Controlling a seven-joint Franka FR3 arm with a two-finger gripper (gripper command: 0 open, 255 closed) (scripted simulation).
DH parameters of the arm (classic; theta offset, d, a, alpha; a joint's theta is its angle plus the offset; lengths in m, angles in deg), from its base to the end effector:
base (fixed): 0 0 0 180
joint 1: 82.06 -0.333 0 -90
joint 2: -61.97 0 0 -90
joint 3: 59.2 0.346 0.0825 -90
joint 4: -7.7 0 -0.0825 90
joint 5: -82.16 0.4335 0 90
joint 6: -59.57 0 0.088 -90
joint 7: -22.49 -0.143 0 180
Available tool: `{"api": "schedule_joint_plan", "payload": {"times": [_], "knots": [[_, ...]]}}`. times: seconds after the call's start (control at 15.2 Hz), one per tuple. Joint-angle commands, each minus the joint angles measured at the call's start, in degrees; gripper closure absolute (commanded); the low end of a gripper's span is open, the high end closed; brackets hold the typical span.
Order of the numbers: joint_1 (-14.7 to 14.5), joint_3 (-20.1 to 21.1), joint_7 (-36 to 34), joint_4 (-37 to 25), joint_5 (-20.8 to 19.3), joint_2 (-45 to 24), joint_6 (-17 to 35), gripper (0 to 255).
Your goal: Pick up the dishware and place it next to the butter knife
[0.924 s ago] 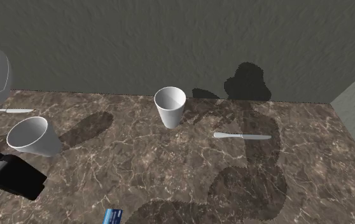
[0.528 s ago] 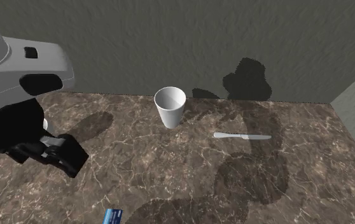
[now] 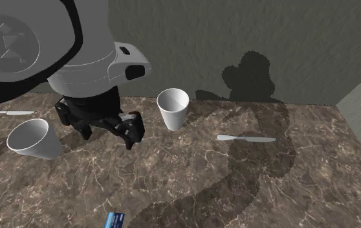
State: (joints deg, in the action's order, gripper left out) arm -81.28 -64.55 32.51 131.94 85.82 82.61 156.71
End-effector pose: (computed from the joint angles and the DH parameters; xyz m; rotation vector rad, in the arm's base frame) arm 0.4655 -0.0447 0.5119 -3.0258 -0.0971 0.1518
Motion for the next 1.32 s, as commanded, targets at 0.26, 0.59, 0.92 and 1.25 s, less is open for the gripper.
{"api": "schedule_joint_plan", "payload": {"times": [0.26, 0.59, 0.92, 1.25], "knots": [[0.7, -2.6, 5.4, -8.3, 0.9, -12.5, 4.0, 0], [1.7, -4.1, 9.7, -17.5, 2.6, -23.5, 5.4, 0], [3.3, -4.7, 13.4, -29.2, 4.9, -35.1, 4.9, 0], [5.7, -4.4, 16.2, -44.4, 7.1, -47.9, 2.1, 0]]}}
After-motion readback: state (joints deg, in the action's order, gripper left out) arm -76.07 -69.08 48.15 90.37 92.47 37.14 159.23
